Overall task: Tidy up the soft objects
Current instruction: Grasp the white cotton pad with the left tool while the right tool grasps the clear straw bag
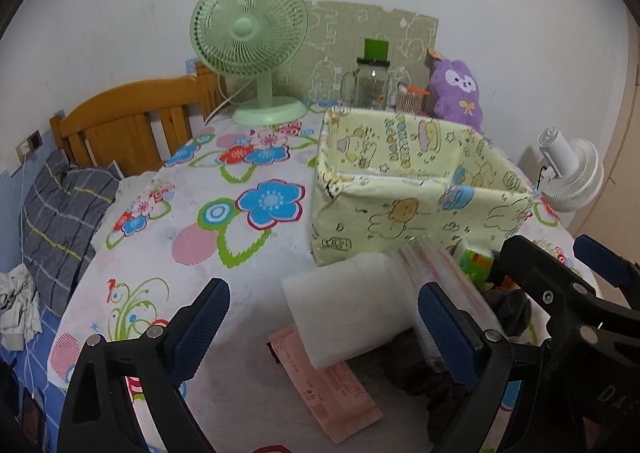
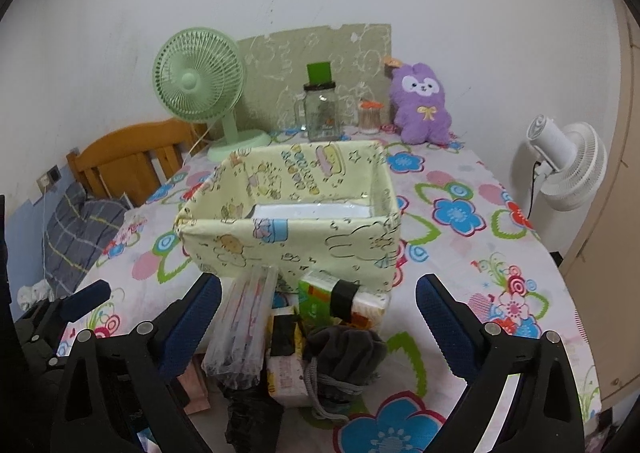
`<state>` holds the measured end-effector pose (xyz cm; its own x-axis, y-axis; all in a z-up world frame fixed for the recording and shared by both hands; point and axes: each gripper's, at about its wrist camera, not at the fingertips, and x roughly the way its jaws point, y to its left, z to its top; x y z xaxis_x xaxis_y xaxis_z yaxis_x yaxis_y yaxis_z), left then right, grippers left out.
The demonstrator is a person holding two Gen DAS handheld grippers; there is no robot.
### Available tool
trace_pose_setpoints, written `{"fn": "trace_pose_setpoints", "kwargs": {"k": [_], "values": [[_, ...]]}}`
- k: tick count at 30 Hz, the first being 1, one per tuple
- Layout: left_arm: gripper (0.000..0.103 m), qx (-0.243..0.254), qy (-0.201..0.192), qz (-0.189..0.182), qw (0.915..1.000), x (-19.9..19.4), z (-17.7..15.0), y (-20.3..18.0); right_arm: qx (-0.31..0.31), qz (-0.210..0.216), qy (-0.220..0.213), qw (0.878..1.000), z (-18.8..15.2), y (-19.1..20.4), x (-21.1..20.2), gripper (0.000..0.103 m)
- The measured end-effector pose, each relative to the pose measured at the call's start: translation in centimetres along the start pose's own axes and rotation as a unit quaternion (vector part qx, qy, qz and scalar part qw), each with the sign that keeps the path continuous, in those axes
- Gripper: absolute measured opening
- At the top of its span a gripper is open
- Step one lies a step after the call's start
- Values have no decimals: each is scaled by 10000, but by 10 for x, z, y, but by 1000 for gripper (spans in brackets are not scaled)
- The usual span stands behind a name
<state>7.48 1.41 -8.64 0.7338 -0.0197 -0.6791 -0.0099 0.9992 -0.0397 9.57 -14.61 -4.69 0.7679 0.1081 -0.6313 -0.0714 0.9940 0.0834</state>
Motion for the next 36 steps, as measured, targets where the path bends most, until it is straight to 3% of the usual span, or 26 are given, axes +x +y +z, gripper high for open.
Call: {"fn": "trace_pose_setpoints", "kwargs": {"k": [6,17,23,25,27,31,36], "values": [[96,-12,226,-118,9997,17,-1,2,-47,62,222,9997,-1,7,17,97],[95,4,586,-328,9977,43,-3,1,-189,243,770,9966,-5,21,51,84],[92,43,762,-496,9958,55,-7,-1,-147,352,1122,9930,-9,23,66,63],[86,43,827,-590,9948,59,-8,-2,-127,398,1200,9919,-11,24,70,54],[81,20,874,-703,9937,61,-9,-2,-125,397,1212,9918,-12,24,72,52],[65,52,894,-889,9920,61,-9,-6,-182,352,1211,9918,-12,25,74,51],[52,98,841,-857,9927,59,-9,-8,-281,236,1181,9923,-10,29,75,51]]}}
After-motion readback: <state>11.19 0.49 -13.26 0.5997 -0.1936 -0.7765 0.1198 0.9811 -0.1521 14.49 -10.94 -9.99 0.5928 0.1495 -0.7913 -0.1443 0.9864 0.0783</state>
